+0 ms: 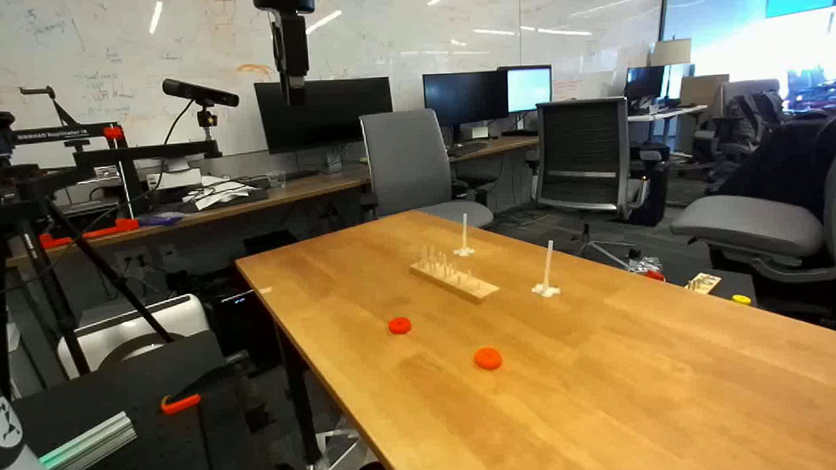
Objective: Put the right orange object on the wooden board
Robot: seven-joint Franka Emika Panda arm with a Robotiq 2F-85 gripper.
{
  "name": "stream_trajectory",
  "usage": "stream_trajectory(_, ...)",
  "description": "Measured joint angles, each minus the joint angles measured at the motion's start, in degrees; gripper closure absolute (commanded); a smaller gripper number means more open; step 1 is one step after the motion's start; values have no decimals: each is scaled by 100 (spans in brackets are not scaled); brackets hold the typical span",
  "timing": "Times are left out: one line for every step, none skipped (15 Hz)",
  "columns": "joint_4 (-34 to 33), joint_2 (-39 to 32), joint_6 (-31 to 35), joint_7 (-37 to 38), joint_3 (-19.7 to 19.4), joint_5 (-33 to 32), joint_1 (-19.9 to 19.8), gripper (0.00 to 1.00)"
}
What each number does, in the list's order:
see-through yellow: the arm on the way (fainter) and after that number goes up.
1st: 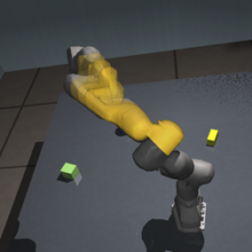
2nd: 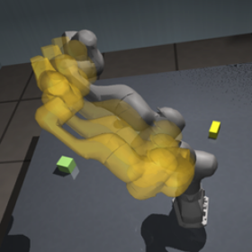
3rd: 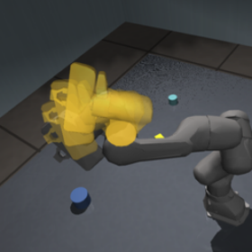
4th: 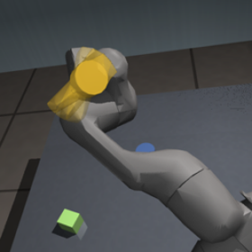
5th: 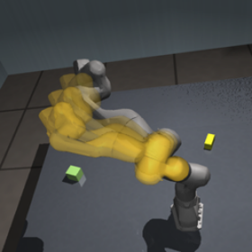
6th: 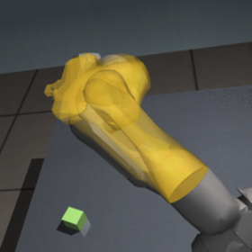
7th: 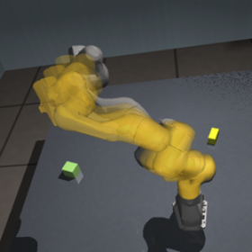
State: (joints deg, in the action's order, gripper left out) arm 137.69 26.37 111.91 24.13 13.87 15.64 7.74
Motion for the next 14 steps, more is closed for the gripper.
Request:
stream_trajectory(-18,2,1,0,0,0,0,0)
stream_trajectory(-37,9,1,0,0,0,0,0)
stream_trajectory(-46,19,1,0,0,0,0,0)
stream_trajectory(-53,21,1,0,0,0,0,0)
stream_trajectory(-54,22,0,0,0,0,0,0)
stream_trajectory(-51,15,-2,0,0,0,0,0)
stream_trajectory(-69,-1,-101,-74,1,-194,0,0)
stream_trajectory(-135,-22,-363,-92,1,-485,-13,0)
stream_trajectory(-267,-50,-690,-127,-6,-795,-44,0)
stream_trajectory(-444,-85,-1041,-211,-26,-1079,-85,0)
stream_trajectory(-659,-132,-1388,-335,-50,-1368,-129,0)
stream_trajectory(-881,-189,-1696,-487,-71,-1663,-168,0)
stream_trajectory(-1109,-263,-1969,-673,-88,-1952,-197,0)
stream_trajectory(-1331,-359,-2187,-857,-95,-2232,-218,0)
